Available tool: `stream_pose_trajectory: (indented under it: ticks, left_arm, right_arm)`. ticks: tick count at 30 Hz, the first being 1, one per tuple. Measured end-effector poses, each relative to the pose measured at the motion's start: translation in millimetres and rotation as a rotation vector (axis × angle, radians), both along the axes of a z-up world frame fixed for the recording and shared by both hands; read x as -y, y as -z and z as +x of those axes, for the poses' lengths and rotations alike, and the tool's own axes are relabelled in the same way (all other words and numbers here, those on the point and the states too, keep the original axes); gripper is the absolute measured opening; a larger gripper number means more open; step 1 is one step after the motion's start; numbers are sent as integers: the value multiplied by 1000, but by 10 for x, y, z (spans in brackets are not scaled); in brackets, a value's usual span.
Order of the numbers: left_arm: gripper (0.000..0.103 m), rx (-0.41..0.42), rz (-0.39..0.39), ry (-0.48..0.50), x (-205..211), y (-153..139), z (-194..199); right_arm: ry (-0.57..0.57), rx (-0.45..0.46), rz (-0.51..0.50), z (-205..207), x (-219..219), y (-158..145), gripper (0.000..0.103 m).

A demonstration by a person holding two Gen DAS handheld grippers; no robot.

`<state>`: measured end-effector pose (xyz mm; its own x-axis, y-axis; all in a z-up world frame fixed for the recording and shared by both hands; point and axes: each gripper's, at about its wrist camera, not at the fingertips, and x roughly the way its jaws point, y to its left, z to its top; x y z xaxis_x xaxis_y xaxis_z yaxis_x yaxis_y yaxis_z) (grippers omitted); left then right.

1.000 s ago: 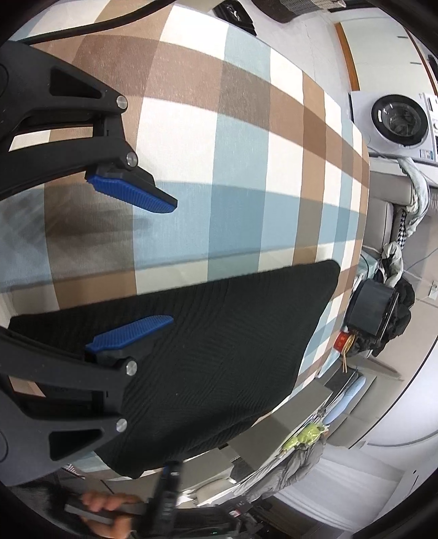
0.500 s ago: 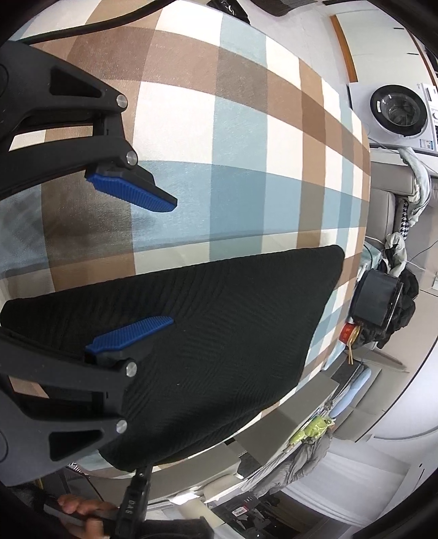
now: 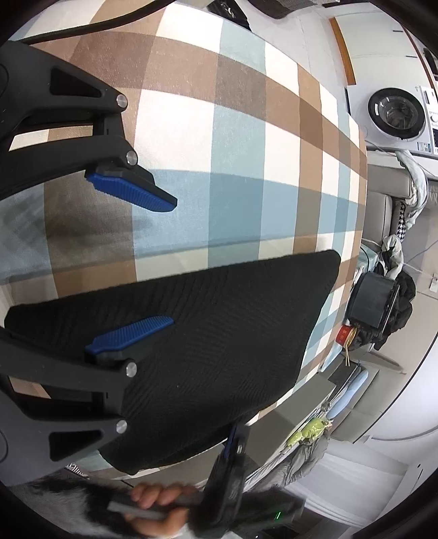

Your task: Fold small clothes

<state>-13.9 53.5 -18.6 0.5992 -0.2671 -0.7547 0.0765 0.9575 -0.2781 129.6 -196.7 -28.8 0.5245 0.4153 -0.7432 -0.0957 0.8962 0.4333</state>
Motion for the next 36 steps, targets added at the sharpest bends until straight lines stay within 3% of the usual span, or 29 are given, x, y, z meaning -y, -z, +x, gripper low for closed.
stream_pose_trajectory:
  ticks: [4, 5, 6, 10, 13, 15, 17, 19, 21, 29, 33, 36]
  left_arm:
    - [62, -14, -2, -28, -88, 34, 2]
    - [62, -18, -3, -32, -107, 43, 7]
    - [62, -20, -2, -35, -121, 47, 11]
    - [62, -18, 1, -35, -134, 48, 34]
    - [62, -18, -2, -33, -117, 59, 71]
    - [62, -20, -7, -31, -101, 67, 91]
    - [62, -19, -13, -24, -74, 68, 100]
    - [62, -16, -6, -14, -48, 66, 101]
    - [62, -16, 2, -8, -35, 62, 88]
    - [62, -23, -4, -23, -75, 76, 83]
    - [62, -21, -3, -2, -13, 80, 106]
    - [62, -18, -5, 12, 41, 79, 120]
  right_arm:
    - [-21, -54, -2, 331, -142, 244, 23]
    - [-17, -51, -1, 352, -158, 250, 18]
    - [-22, -34, -7, 377, -188, 210, 11]
    - [-101, 125, -19, 207, -319, -255, 10]
    - [-96, 212, -91, 81, -393, -547, 10]
    - [-40, 221, -185, 97, -386, -554, 10]
    - [7, 179, -253, 197, -351, -409, 14]
    - [25, 77, -276, 318, -281, -191, 16]
    - [35, -5, -237, 314, -182, -49, 17]
    - [-62, 5, 1, -558, 24, -99, 37]
    - [-102, -36, -5, -1074, -20, -31, 41]
    - [-118, -84, 7, -1236, -28, 86, 44]
